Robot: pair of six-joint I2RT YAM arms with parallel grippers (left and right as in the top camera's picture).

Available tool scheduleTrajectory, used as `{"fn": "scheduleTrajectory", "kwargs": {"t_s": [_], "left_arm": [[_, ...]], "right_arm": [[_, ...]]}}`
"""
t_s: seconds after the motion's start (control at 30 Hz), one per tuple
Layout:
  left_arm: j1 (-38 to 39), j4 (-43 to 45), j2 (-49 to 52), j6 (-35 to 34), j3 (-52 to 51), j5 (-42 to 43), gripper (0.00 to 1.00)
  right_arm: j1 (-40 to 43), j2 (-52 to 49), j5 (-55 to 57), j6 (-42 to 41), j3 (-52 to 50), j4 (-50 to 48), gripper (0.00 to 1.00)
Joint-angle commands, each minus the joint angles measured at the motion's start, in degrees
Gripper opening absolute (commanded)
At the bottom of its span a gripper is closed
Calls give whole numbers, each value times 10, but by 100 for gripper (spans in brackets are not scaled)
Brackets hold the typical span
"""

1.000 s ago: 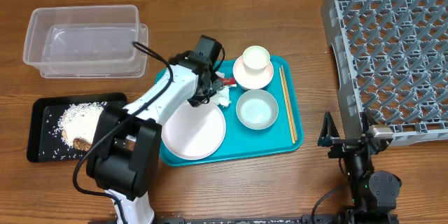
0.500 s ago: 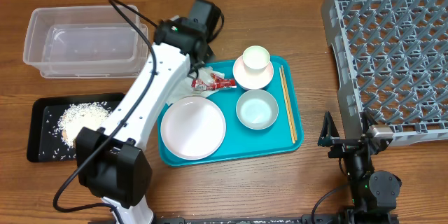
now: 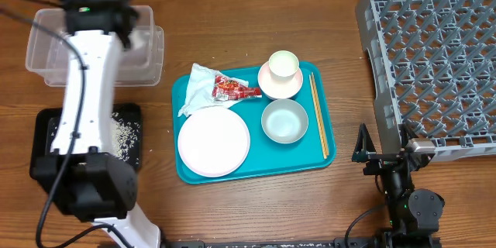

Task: Sort waste into correct bins and load items into the dishwasher
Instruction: 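Carry the red wrapper to the clear plastic bin and release it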

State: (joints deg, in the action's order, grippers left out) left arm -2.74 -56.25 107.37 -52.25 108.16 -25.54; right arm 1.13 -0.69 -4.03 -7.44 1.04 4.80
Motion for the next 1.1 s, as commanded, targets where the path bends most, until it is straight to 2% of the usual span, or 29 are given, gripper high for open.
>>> {"fn": "scheduleTrajectory", "kwargs": {"t_s": [0.0, 0.07, 0.17, 0.27, 0.4, 0.47, 0.57, 0.7, 0.8, 0.9, 1.07], "left_arm": [[-33, 9, 13, 5, 0, 10, 24], [-51, 10, 21, 5, 0, 15, 35], [-70, 7, 24, 10, 0, 63, 92], [-75, 8, 24, 69, 0, 187, 93], [-61, 8, 24, 170, 0, 400, 88], [-42, 8, 24, 192, 0, 450, 89], [9, 2, 25, 203, 0, 444, 90], [91, -21, 30, 197, 0, 374, 89], [150, -40, 45, 142, 0, 317, 90], [197, -52, 72, 62, 0, 280, 82], [239, -52, 135, -61, 0, 274, 82]], "right_arm": [[2, 5, 5, 4, -6, -2, 100], [2, 5, 5, 4, -6, -2, 100], [2, 5, 5, 4, -6, -2, 100], [2, 5, 5, 4, -6, -2, 100], [2, 5, 5, 4, -6, -2, 100], [2, 5, 5, 4, -6, -2, 100], [2, 5, 5, 4, -6, -2, 100], [2, 5, 5, 4, -6, -2, 100], [2, 5, 5, 4, -6, -2, 100], [2, 5, 5, 4, -6, -2, 100], [2, 5, 5, 4, -6, -2, 100]]}}
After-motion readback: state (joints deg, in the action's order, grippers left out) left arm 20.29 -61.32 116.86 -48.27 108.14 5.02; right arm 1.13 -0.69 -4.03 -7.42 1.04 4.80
